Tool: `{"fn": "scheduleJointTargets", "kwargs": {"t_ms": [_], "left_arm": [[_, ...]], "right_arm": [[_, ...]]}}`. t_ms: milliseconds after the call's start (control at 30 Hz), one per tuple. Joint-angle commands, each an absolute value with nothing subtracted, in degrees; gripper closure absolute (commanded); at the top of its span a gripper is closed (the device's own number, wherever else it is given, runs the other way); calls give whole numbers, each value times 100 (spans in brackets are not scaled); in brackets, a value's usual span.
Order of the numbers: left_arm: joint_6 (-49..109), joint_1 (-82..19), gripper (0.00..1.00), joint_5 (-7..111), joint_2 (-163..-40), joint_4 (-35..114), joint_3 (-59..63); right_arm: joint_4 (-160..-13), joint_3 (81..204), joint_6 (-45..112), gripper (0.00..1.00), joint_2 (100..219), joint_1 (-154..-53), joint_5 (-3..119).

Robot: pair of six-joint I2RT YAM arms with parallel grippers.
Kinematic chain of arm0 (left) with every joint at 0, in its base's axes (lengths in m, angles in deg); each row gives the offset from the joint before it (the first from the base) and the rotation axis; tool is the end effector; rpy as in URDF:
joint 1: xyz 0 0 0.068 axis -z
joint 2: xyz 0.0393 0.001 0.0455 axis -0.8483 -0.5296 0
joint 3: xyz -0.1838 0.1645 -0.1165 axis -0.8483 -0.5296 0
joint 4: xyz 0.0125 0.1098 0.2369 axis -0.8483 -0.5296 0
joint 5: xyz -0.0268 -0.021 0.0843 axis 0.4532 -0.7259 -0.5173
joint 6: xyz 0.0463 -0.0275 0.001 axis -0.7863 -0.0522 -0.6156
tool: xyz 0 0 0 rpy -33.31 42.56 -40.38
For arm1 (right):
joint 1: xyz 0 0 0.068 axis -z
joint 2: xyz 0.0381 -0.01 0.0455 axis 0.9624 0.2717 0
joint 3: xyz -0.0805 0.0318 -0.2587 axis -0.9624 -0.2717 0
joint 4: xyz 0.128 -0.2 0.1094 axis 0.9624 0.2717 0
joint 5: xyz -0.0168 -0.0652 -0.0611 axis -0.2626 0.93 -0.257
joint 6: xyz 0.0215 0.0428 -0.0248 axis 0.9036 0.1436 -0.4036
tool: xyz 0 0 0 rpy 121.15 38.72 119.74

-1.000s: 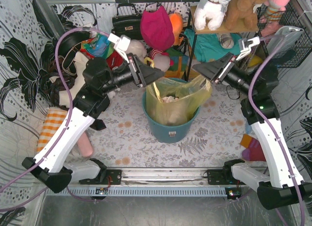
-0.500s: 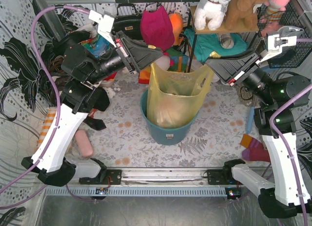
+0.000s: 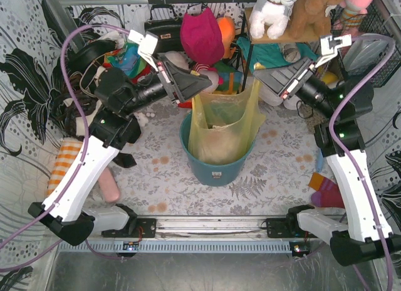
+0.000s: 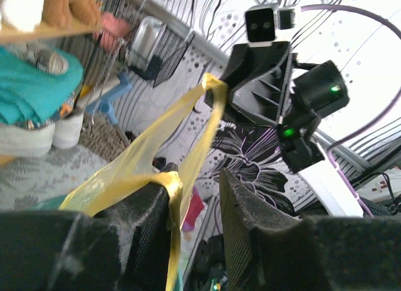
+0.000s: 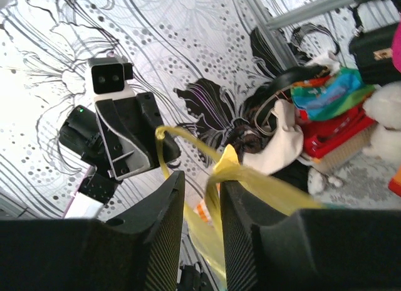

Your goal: Tie the trash bag

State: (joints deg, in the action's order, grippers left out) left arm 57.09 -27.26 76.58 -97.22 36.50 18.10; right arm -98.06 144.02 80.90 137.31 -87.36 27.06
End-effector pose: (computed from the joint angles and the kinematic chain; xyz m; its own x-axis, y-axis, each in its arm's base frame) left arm 0.2053 -0.1445 0.5220 -0.3643 -0.4003 -0.8409 0.8313 0.2672 -0.4874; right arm 0.1748 0.0634 0.5249 -0.2860 0.5863 -0.7579 -0.8023 0.2859 0.5240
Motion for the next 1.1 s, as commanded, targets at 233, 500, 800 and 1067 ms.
{"fn": "scheduleJointTargets", "kwargs": {"t_ms": [233, 500, 800, 1067], "left_arm": [[5239, -2757, 70, 7512, -9342, 3527, 2592], [5592, -2753, 73, 7238, -8918, 3799, 1175], [5048, -2767, 79, 7123, -9298, 2860, 2756], [5003, -2763, 76, 7032, -9235, 2908, 2580]], "right_arm": [[-10217, 16026, 8117, 65, 14354, -8925, 2476], [-10526, 14308, 8360, 66, 13833, -8924, 2655], [-9275, 16401, 7233, 69, 14675, -9780, 2914], [-8718, 16393, 6764, 68, 14670, -9954, 3296]]}}
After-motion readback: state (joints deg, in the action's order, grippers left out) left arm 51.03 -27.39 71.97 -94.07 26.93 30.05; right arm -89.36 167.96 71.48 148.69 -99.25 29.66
